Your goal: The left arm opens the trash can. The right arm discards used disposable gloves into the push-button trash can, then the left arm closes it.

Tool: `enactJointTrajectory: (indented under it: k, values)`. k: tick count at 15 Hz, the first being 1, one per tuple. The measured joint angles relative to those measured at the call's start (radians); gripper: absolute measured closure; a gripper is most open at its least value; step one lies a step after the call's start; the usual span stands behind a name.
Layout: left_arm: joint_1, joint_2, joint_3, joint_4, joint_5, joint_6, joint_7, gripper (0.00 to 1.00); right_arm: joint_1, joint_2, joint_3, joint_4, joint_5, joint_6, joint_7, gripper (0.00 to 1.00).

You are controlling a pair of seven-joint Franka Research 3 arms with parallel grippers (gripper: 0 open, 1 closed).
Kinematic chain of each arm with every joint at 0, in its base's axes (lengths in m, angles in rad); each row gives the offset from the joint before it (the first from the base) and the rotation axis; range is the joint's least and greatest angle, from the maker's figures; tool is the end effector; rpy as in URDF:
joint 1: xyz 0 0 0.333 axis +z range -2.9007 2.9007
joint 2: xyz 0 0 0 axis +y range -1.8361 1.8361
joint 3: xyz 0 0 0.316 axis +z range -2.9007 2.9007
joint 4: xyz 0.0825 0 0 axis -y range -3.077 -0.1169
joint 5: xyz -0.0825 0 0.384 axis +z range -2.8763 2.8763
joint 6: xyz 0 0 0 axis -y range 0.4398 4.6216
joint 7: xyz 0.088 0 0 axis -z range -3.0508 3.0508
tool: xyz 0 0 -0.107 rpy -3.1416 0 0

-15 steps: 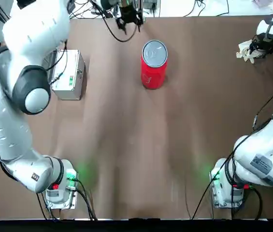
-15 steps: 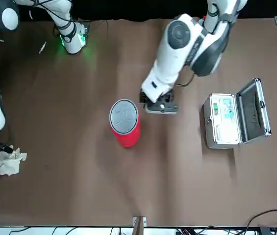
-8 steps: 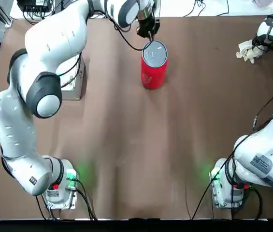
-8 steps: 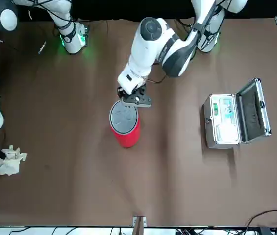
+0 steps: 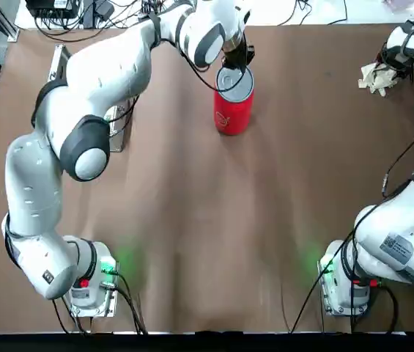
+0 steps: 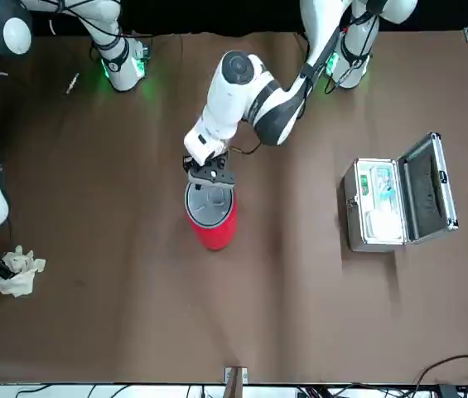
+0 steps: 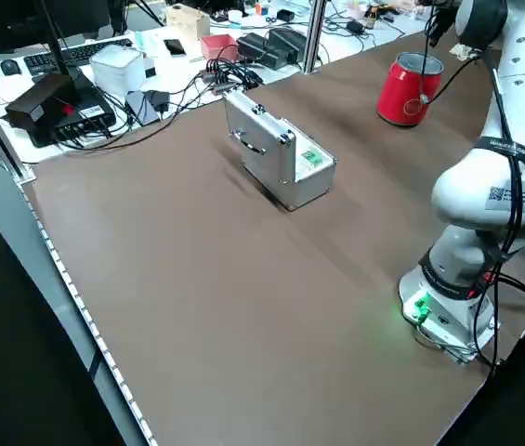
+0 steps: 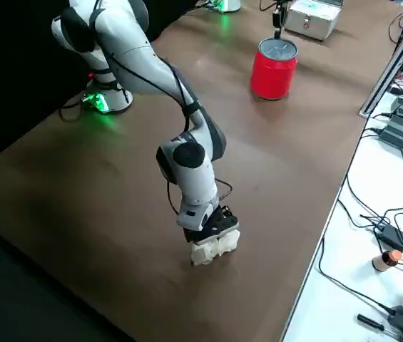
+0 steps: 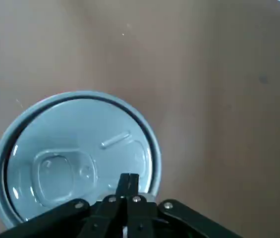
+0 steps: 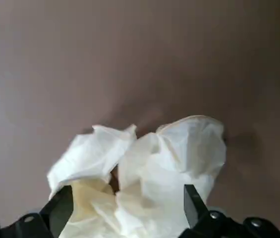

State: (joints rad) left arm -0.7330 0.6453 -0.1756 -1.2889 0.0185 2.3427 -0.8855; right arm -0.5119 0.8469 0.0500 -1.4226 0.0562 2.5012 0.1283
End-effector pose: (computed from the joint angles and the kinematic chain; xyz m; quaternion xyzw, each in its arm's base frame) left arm 0.4994 -0.5820 0.4184 0.9774 0.0116 0.0979 0.1869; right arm 0.6665 -0.3413 0.2132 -0.9402 0.3182 -0.1203 0.0172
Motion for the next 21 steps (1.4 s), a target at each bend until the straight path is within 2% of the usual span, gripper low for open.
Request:
enactJointTrajectory:
  k: [4,6,13,19,21]
  values:
    - [-0.118,0.004,0.141,0.004,0.003,0.0,0.0,0.99,0.003,-0.002,0.002,0.028,0.054,-0.003,0.031,0.01]
    - [-0.157,0.006,0.177,0.004,0.003,-0.005,0.0,0.99,0.01,-0.008,0.004,0.04,0.057,-0.018,0.052,0.01]
    - [-0.168,0.02,0.182,0.004,0.004,-0.048,0.0,0.99,0.017,0.005,-0.007,0.036,0.05,-0.027,0.063,0.01]
    - [-0.173,0.044,0.183,0.008,0.019,-0.049,0.0,0.99,0.015,0.046,-0.017,0.033,-0.124,-0.038,0.063,0.01]
    - [-0.175,0.044,0.183,0.008,0.025,-0.049,0.0,0.99,0.015,0.047,-0.02,0.033,-0.155,-0.073,0.063,0.01]
